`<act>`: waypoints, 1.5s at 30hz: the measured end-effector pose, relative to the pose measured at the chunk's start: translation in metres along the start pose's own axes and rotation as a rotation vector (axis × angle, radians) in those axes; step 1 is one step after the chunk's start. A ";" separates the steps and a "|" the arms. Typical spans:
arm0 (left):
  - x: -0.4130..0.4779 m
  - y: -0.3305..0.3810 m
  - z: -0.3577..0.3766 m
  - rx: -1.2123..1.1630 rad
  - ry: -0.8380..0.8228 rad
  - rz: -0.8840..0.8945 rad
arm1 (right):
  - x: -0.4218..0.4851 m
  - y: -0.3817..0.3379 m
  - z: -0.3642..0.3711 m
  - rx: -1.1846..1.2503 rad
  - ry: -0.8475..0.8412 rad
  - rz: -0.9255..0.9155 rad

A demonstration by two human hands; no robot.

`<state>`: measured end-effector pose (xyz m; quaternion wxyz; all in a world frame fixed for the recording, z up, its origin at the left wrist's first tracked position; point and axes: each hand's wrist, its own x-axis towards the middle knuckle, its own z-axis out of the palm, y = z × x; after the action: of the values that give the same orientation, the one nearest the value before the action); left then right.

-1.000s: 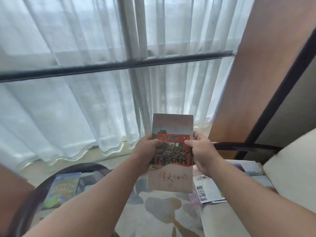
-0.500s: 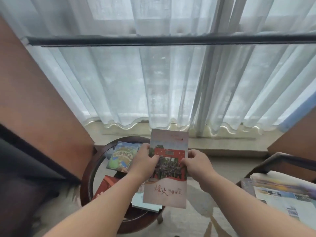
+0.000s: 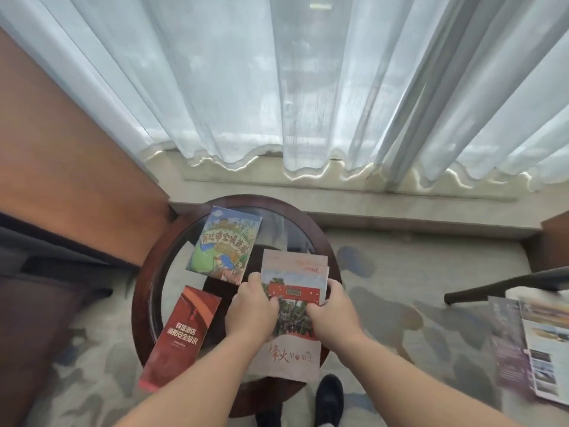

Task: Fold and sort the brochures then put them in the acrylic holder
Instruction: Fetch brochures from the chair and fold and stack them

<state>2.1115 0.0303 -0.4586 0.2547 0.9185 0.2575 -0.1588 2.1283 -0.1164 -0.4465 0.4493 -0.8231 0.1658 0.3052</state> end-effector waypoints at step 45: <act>0.011 -0.086 0.135 0.600 -0.104 0.598 | 0.092 0.043 0.032 -1.063 -0.107 -0.200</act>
<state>2.0517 0.0237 -0.6072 0.0238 0.9769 -0.0909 -0.1920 2.1635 -0.1127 -0.5465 0.0058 -0.9319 -0.1136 0.3443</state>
